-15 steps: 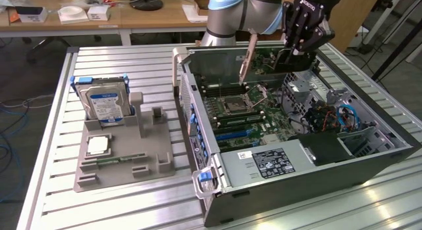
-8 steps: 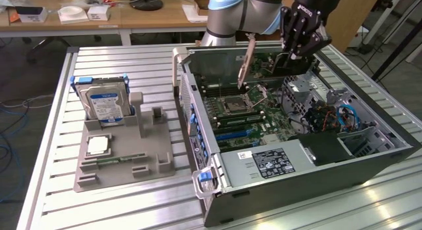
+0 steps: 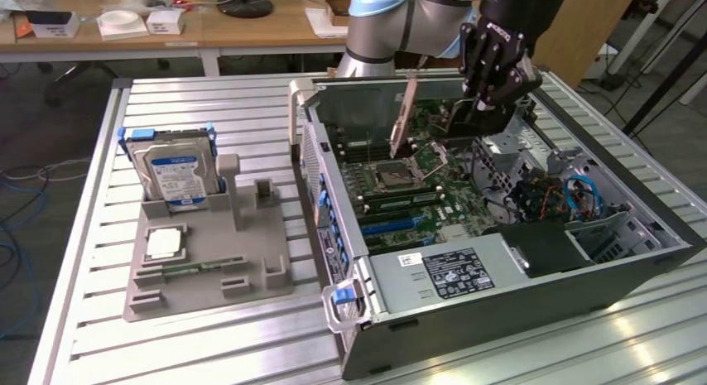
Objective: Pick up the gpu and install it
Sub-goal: 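Insert the gpu into the slot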
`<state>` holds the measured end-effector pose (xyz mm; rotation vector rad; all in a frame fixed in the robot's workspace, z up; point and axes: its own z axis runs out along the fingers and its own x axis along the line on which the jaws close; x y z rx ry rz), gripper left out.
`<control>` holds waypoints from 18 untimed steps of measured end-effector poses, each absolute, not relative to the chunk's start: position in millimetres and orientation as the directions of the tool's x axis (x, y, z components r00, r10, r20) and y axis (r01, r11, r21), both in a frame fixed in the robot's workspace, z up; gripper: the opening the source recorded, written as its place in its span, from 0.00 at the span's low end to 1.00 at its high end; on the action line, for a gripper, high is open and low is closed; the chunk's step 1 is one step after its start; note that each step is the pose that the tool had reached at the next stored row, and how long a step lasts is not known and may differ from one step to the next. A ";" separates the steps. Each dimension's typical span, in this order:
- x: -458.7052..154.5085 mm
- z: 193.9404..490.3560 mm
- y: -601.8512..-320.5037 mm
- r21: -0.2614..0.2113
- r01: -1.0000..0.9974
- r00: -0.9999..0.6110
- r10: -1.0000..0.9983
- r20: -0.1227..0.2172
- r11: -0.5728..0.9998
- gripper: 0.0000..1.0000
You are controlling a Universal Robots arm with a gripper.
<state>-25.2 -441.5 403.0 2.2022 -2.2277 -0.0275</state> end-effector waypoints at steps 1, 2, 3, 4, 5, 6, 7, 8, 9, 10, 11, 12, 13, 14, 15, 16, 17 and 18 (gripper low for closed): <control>-26.1 401.3 -441.6 0.019 -1.000 -0.011 -1.000 -0.006 0.011 0.26; -26.9 399.9 -441.8 0.019 -1.000 -0.012 -1.000 -0.006 0.011 0.26; -27.7 398.4 -442.0 0.019 -1.000 -0.012 -1.000 -0.006 0.011 0.26; -28.4 396.8 -442.3 0.019 -1.000 -0.012 -1.000 -0.006 0.011 0.26; -29.3 395.3 -442.5 0.019 -1.000 -0.011 -1.000 -0.006 0.011 0.26; -30.2 393.7 -442.6 0.019 -1.000 -0.011 -1.000 -0.006 0.011 0.26; -31.0 392.2 -442.7 0.019 -1.000 -0.011 -1.000 -0.006 0.011 0.26; -32.0 390.7 -442.8 0.019 -1.000 -0.011 -1.000 -0.006 0.011 0.26; -33.2 388.8 -442.9 0.019 -1.000 -0.011 -1.000 -0.006 0.011 0.26; -34.3 387.3 -443.1 0.019 -1.000 -0.012 -1.000 -0.006 0.011 0.26; -35.6 385.6 -443.2 0.019 -1.000 -0.011 -1.000 -0.006 0.011 0.26; -37.1 383.9 -443.3 0.019 -1.000 -0.011 -1.000 -0.006 0.011 0.26; -38.5 382.2 -443.4 0.019 -1.000 -0.012 -1.000 -0.006 0.011 0.26; -39.7 380.6 -443.5 0.019 -1.000 -0.012 -1.000 -0.006 0.011 0.26; -40.8 379.1 -443.6 0.019 -1.000 -0.012 -1.000 -0.006 0.011 0.26; -41.6 377.6 -444.0 0.019 -1.000 -0.012 -1.000 -0.006 0.011 0.26; -41.9 376.3 -444.5 0.019 -1.000 -0.011 -1.000 -0.006 0.011 0.26; -42.4 375.0 -445.0 0.019 -1.000 -0.011 -1.000 -0.006 0.011 0.26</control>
